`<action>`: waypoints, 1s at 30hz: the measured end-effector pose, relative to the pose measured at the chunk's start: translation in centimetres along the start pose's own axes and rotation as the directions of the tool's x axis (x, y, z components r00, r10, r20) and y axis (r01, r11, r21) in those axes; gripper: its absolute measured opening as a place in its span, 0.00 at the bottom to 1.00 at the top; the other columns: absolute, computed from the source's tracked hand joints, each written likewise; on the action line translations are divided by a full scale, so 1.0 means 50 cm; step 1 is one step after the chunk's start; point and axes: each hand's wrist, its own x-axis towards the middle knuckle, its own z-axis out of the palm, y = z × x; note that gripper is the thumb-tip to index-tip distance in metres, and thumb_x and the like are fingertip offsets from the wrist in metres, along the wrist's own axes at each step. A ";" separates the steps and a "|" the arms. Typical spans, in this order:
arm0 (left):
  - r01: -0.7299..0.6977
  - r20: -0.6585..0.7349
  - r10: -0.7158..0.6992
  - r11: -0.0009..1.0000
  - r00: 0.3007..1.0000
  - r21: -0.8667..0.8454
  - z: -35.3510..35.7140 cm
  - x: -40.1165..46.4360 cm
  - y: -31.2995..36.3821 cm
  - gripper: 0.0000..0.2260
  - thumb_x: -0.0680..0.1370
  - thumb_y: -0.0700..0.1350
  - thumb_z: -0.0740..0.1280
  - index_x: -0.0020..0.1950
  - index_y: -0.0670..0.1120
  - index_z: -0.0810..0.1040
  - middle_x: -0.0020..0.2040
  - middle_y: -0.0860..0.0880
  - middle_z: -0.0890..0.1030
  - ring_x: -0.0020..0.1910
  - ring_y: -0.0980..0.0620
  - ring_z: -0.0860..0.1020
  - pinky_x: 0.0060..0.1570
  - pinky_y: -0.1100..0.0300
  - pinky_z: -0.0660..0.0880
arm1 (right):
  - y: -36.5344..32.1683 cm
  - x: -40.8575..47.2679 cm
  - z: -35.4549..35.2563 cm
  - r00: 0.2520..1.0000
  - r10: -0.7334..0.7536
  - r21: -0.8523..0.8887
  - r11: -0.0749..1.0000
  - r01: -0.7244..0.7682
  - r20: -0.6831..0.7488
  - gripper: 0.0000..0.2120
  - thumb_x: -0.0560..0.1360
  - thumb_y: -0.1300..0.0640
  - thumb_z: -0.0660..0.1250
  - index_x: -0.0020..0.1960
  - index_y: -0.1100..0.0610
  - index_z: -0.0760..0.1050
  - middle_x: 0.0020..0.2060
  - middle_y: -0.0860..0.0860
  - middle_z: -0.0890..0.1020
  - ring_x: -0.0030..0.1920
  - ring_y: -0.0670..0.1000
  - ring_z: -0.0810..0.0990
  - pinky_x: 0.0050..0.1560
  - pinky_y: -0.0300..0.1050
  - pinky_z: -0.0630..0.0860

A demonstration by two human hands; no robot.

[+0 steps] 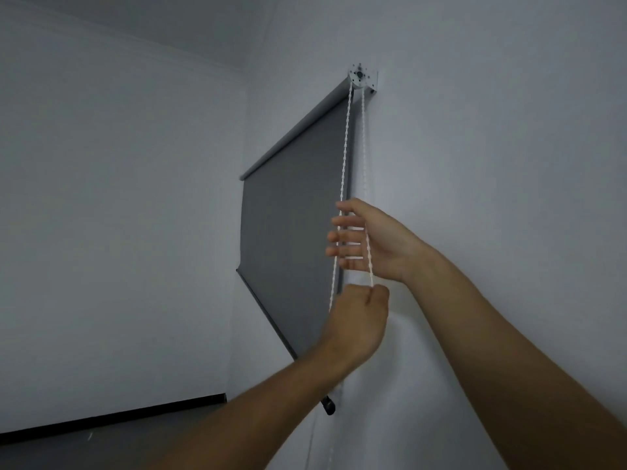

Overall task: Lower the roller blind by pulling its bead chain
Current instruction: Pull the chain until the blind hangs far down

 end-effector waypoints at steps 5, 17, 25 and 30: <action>0.061 0.083 -0.057 0.997 0.995 -0.042 -0.002 -0.018 -0.025 0.22 0.80 0.45 0.59 0.26 0.50 0.59 0.19 0.57 0.61 0.19 0.58 0.60 0.21 0.66 0.58 | 0.011 0.025 0.000 0.995 0.033 0.187 0.982 -0.015 -0.095 0.26 0.78 0.53 0.64 0.26 0.49 0.56 0.22 0.46 0.57 0.20 0.46 0.54 0.17 0.37 0.52; 0.306 0.289 -0.208 0.884 0.934 -0.354 -0.024 0.008 -0.040 0.21 0.81 0.59 0.54 0.57 0.45 0.78 0.47 0.46 0.82 0.47 0.49 0.80 0.54 0.50 0.77 | 0.097 -0.014 -0.013 0.979 -0.067 0.122 0.988 0.092 -0.192 0.26 0.79 0.52 0.61 0.24 0.49 0.59 0.21 0.45 0.58 0.20 0.46 0.54 0.18 0.35 0.53; 0.337 0.246 -0.249 0.829 0.937 -0.446 -0.039 0.086 0.016 0.21 0.72 0.66 0.63 0.40 0.48 0.76 0.29 0.49 0.76 0.26 0.52 0.74 0.30 0.62 0.72 | 0.146 -0.067 0.014 0.977 -0.114 -0.037 0.993 0.109 -0.181 0.27 0.80 0.49 0.55 0.23 0.49 0.61 0.19 0.45 0.60 0.18 0.45 0.54 0.23 0.33 0.53; 0.374 0.313 -0.247 0.803 0.917 -0.463 -0.061 0.137 0.055 0.19 0.73 0.57 0.70 0.55 0.44 0.76 0.37 0.47 0.83 0.36 0.47 0.82 0.38 0.55 0.79 | 0.192 -0.094 0.015 0.986 -0.046 -0.048 0.998 0.039 -0.158 0.23 0.78 0.55 0.57 0.25 0.49 0.59 0.22 0.47 0.60 0.21 0.47 0.55 0.23 0.36 0.52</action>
